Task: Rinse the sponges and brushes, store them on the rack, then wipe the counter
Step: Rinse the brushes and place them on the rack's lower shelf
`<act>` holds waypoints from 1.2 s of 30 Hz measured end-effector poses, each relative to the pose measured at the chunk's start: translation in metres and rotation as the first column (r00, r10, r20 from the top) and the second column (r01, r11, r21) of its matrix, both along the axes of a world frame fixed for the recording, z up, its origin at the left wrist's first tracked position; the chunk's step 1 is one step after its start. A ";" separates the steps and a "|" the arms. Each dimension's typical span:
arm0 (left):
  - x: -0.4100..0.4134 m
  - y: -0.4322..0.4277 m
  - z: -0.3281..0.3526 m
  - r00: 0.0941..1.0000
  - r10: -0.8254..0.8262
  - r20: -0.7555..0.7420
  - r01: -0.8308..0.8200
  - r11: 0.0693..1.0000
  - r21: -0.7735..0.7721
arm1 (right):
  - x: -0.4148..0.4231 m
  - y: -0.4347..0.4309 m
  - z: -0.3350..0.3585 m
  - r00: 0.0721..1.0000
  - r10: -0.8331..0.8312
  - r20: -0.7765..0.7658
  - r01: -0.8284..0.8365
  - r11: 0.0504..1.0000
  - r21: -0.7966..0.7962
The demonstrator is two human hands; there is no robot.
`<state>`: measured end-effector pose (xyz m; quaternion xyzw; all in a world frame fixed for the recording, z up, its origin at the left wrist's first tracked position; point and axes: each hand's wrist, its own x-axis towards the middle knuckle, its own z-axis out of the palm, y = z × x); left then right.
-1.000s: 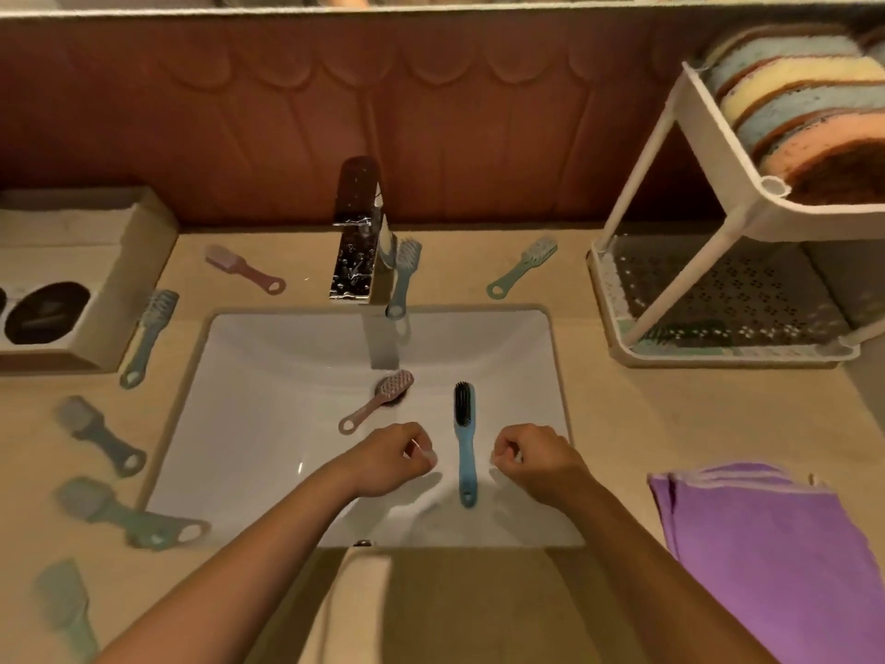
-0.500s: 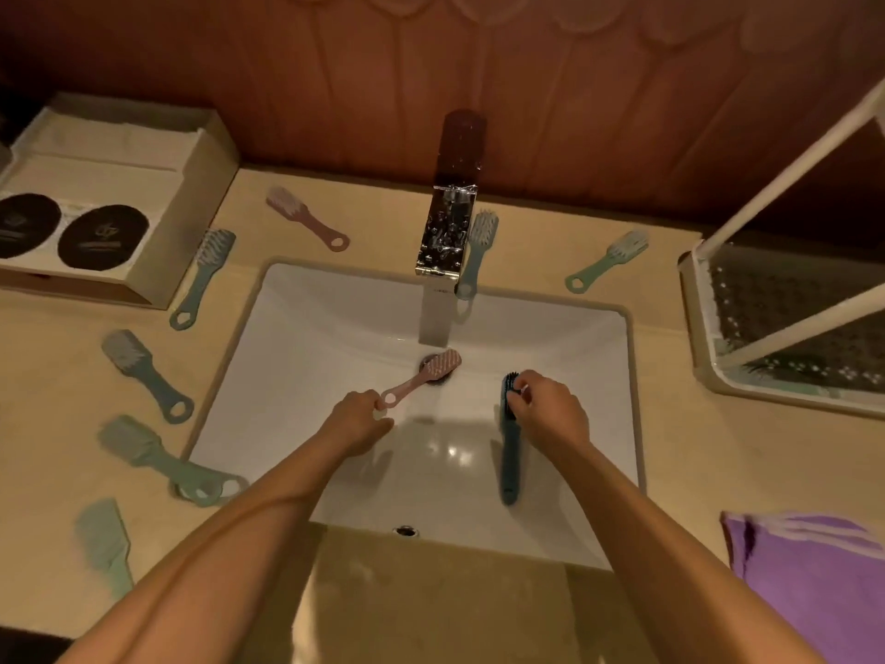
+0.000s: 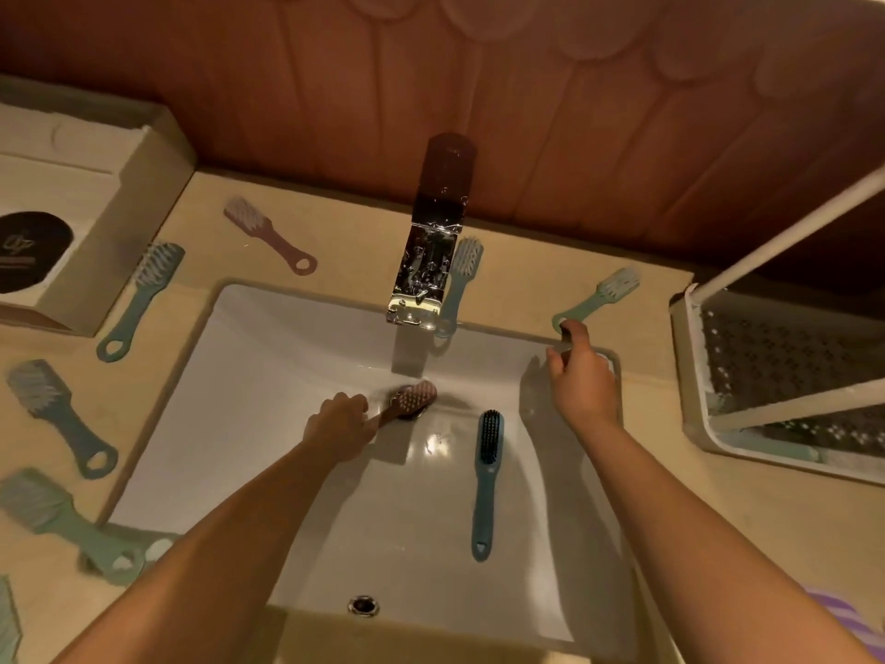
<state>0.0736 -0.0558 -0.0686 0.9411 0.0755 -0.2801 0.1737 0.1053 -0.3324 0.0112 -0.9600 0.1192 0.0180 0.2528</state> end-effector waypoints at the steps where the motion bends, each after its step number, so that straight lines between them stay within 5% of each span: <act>1: 0.001 -0.003 -0.004 1.000 -0.021 0.012 0.020 0.999 0.027 | 0.000 0.000 -0.002 1.000 -0.020 0.010 0.019 0.999 0.025; 7: 0.002 -0.017 -0.022 0.993 -0.093 0.067 0.082 0.986 0.148 | -0.001 0.005 -0.001 0.961 -0.264 0.088 0.218 0.910 0.352; 11: 0.000 -0.022 -0.029 0.990 -0.127 0.055 0.116 0.978 0.172 | -0.016 0.015 -0.004 0.844 -0.525 0.105 0.347 0.685 0.641; 20: -0.024 -0.016 -0.023 0.977 -0.212 -0.020 0.211 0.952 0.223 | -0.056 0.030 0.008 0.769 -0.633 -0.093 0.353 0.298 0.887; 28: -0.053 -0.009 -0.006 0.986 -0.164 -0.031 0.167 0.976 0.137 | -0.114 0.029 0.019 0.833 -0.527 -0.169 0.390 0.343 0.854; 32: -0.067 -0.017 0.017 0.995 0.033 -0.089 -0.054 0.968 -0.244 | -0.147 0.032 0.026 0.876 -0.441 -0.197 0.379 0.374 0.846; 36: -0.085 -0.030 0.060 0.946 0.246 -0.213 -0.323 0.775 -0.543 | -0.176 0.033 0.033 0.901 -0.369 -0.228 0.376 0.405 0.833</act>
